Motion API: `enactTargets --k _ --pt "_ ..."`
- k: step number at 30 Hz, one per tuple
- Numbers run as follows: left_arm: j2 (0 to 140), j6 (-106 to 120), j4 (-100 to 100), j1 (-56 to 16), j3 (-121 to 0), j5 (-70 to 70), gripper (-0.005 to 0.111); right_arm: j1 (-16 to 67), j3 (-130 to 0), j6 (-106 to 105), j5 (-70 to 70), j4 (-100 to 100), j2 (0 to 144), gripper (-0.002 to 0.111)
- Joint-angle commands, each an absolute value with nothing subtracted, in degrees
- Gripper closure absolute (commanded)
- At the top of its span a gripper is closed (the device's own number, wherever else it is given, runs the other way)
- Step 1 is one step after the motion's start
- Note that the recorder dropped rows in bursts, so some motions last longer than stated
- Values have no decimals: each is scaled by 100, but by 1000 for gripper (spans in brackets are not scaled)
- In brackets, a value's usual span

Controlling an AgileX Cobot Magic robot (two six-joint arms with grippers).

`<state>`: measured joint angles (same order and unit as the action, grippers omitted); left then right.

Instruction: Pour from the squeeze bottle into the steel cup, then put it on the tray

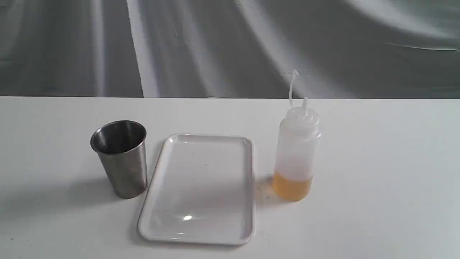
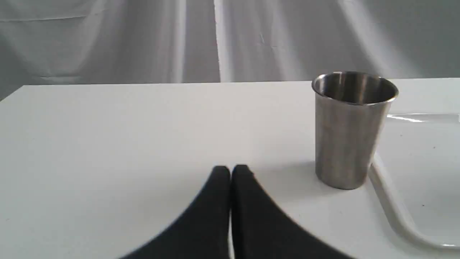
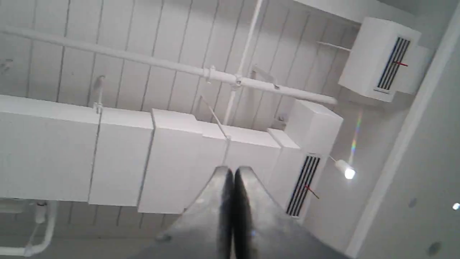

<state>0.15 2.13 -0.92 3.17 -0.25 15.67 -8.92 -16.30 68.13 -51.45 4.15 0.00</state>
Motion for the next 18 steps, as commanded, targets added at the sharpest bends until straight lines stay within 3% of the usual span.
enactTargets --k 1,6,11,18 --pt "0 197 -96 271 0 1524 107 -843 -1887 6782 -4885 852 0 108" --pt "0 211 -96 271 0 1524 107 -843 -2435 6597 -3884 0 0 108" --pt "0 211 -96 271 0 1524 107 -843 -3905 7490 -1708 -3504 157 108" --pt "0 197 -96 271 0 1524 107 -529 -5398 8414 -936 -5092 1090 108"
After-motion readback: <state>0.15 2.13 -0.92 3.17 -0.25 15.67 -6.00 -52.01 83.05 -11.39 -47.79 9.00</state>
